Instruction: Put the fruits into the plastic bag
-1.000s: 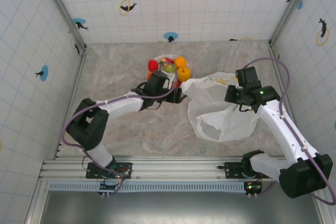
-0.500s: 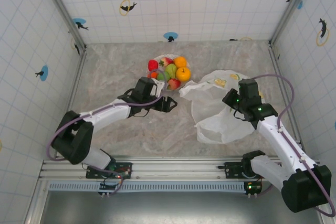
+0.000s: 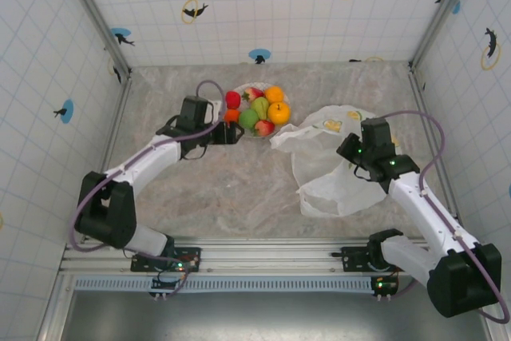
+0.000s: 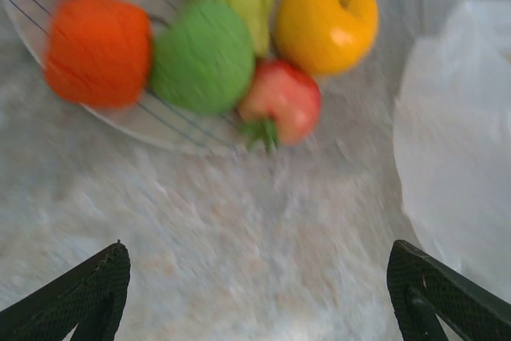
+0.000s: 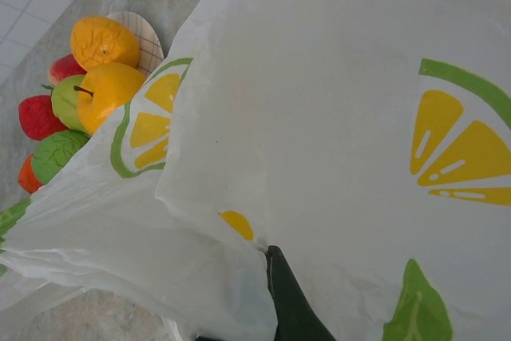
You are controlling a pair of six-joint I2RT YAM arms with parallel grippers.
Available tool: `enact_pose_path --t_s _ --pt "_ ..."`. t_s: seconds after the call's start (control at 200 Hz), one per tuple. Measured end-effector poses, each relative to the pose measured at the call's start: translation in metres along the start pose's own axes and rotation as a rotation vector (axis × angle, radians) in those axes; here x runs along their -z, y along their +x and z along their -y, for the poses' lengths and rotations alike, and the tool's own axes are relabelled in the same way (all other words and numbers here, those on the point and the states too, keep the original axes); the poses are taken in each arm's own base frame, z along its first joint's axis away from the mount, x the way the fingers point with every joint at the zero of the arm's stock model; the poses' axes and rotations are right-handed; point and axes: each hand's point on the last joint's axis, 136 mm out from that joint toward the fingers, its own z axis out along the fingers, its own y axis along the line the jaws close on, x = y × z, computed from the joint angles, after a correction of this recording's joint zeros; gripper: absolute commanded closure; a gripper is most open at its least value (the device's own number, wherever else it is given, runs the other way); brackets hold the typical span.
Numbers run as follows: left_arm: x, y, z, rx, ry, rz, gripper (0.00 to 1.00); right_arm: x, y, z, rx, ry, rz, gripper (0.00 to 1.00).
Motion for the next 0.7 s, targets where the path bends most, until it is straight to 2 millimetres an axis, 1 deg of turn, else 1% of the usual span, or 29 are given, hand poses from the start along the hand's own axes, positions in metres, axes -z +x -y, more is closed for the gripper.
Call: enact_pose_path --t_s 0.1,0.195,0.305,0.39,0.495,0.701 --pt "-0.005 -0.027 -0.017 0.030 -0.064 0.037 0.17 0.000 0.001 -0.001 0.008 -0.002 -0.003 1.00" --pt "-0.016 -0.043 -0.031 0.042 -0.121 0.048 0.20 -0.001 0.002 -0.001 0.015 -0.003 -0.005 1.00" --pt "-0.031 -0.053 -0.045 0.051 -0.172 0.040 0.24 -0.001 0.000 -0.004 0.023 -0.007 -0.003 1.00" --pt "-0.043 -0.056 -0.054 0.055 -0.204 0.024 0.24 -0.001 -0.004 -0.009 0.031 -0.018 -0.001 1.00" --pt "-0.053 -0.062 -0.060 0.058 -0.231 0.015 0.25 -0.001 -0.008 -0.015 0.038 -0.036 0.003 1.00" --pt "-0.077 -0.088 -0.068 0.027 -0.260 0.028 0.23 -0.001 -0.009 -0.018 0.043 -0.049 0.006 1.00"
